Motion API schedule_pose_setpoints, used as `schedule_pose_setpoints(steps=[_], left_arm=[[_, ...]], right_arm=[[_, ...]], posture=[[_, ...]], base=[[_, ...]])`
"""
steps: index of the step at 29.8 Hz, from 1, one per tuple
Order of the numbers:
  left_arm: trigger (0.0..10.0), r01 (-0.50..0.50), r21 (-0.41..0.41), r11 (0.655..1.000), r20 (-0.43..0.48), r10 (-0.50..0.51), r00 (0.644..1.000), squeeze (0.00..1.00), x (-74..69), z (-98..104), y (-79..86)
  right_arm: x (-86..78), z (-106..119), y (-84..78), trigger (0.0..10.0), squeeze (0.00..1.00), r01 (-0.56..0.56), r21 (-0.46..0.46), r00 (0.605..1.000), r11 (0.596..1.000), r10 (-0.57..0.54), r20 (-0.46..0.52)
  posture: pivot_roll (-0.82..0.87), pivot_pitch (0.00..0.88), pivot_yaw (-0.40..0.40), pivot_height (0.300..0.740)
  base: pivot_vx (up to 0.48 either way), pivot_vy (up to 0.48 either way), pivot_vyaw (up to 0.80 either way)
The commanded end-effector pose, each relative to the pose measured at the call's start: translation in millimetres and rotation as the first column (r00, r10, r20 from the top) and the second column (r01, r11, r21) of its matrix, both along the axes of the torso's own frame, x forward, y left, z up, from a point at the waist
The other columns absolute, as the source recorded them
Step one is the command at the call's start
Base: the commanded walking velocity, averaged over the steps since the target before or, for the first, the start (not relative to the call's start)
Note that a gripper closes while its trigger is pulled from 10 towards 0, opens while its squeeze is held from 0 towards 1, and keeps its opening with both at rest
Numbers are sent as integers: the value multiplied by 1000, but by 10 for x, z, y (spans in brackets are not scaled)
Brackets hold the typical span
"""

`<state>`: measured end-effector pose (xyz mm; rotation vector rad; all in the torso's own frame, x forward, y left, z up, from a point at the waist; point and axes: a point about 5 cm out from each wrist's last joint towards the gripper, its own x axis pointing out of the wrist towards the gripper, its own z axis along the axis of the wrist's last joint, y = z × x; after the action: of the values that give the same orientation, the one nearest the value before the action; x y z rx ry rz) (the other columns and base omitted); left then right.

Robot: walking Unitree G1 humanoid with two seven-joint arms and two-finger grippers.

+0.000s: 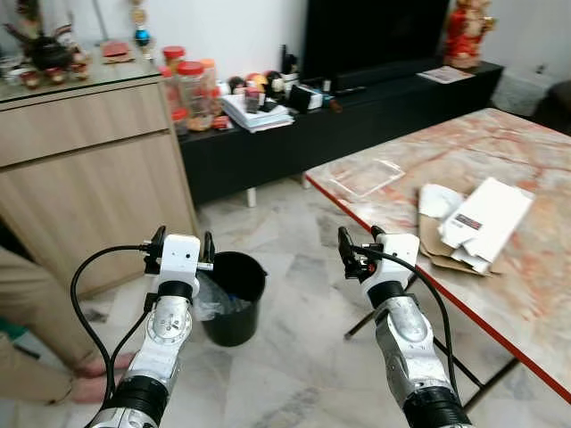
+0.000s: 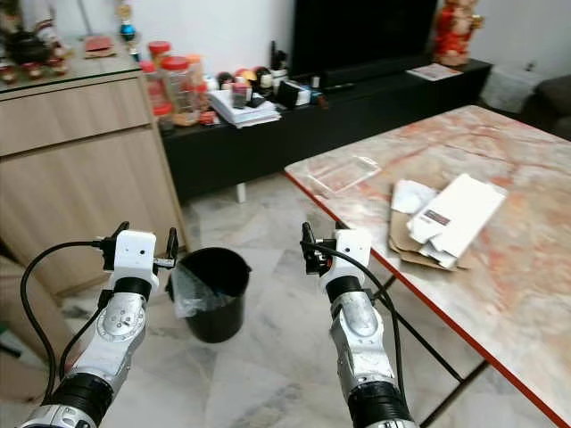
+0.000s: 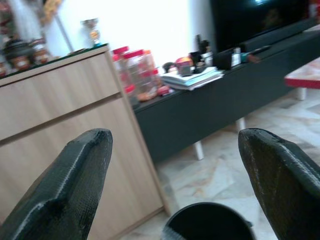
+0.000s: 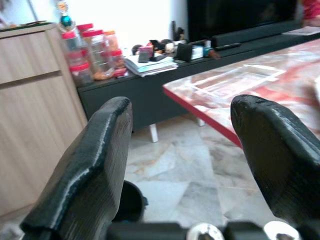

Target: Picking trash to rubbish bin

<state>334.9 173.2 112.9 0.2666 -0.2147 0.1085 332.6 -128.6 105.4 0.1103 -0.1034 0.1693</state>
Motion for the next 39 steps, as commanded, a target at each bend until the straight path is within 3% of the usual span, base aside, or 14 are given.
schedule_pose_setpoints(steps=[1,25,39], left_arm=[[10000,13,7,1000,20,-13,1000,0,20,44,-21],[10000,5,-52,999,36,-3,999,0,10,46,-85],[10000,-36,-35,999,20,37,999,0,17,33,-29]], right_arm=[[9,-13,28,10000,0,-5,3,1000,1000,5,-12],[15,-30,47,10000,0,-7,7,1000,1000,7,-27],[3,-39,50,10000,0,-8,9,1000,1000,8,-30]], posture=[[142,0,-8,740],[156,0,-41,740],[153,0,-46,740]], base=[[0,0,-788],[0,0,-788],[0,-103,-788]])
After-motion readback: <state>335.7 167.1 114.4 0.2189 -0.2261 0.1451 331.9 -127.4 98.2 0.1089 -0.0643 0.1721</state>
